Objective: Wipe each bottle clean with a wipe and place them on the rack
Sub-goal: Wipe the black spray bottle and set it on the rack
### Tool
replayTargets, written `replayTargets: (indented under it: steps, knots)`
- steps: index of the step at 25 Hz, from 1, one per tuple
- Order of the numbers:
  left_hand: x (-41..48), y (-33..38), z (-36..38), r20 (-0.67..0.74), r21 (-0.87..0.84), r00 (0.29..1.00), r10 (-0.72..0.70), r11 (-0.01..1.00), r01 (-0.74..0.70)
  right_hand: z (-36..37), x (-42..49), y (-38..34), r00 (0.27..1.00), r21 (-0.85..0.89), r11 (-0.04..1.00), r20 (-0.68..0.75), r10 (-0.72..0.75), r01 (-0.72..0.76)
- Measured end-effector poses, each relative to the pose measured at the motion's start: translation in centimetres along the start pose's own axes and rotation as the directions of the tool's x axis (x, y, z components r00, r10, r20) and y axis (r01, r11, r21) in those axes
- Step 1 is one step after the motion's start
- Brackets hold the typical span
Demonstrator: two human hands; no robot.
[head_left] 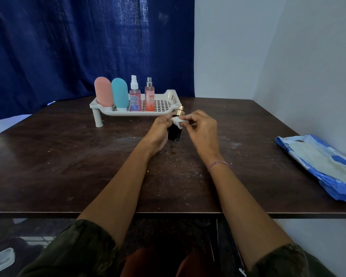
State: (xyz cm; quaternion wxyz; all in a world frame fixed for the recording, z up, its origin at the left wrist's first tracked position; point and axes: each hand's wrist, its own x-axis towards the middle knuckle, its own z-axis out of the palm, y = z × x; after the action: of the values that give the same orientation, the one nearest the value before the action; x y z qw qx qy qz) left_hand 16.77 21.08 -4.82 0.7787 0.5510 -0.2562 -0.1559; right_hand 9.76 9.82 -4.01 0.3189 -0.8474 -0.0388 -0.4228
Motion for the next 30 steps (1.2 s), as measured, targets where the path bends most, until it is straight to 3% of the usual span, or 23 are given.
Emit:
replayTargets:
  steps: [7, 11, 16, 21, 27, 30]
  knots:
    - [-0.2, 0.1, 0.1, 0.009, -0.008, 1.0, -0.011, 1.0, 0.011, 0.0, -0.1, -0.1, 1.0, -0.023, 1.0, -0.027, -0.004, 0.003]
    - [-0.3, 0.6, -0.1, -0.071, -0.095, 0.997, -0.01, 0.996, 0.003, 0.4, -0.3, -0.3, 0.997, -0.015, 0.999, 0.073, -0.036, 0.037]
    - [-0.5, 0.6, 0.2, -0.023, -0.041, 1.0, -0.004, 0.999, 0.004, 0.0, -0.1, -0.1, 0.999, 0.018, 1.0, -0.034, -0.004, 0.005]
    - [-0.5, 1.0, -0.4, -0.13, -0.14, 0.991, -0.027, 0.99, 0.009, 0.4, -0.4, -0.4, 0.984, 0.008, 0.995, 0.146, -0.104, 0.104]
    - [-0.7, 1.1, 0.1, -0.132, -0.143, 0.99, -0.057, 0.989, 0.038, 0.3, -0.3, -0.3, 0.991, -0.006, 0.996, 0.109, -0.084, 0.085]
    - [-0.7, 1.3, -0.3, -0.163, -0.164, 0.985, -0.057, 0.986, 0.03, 0.3, -0.5, -0.7, 0.97, 0.01, 0.988, 0.188, -0.156, 0.157]
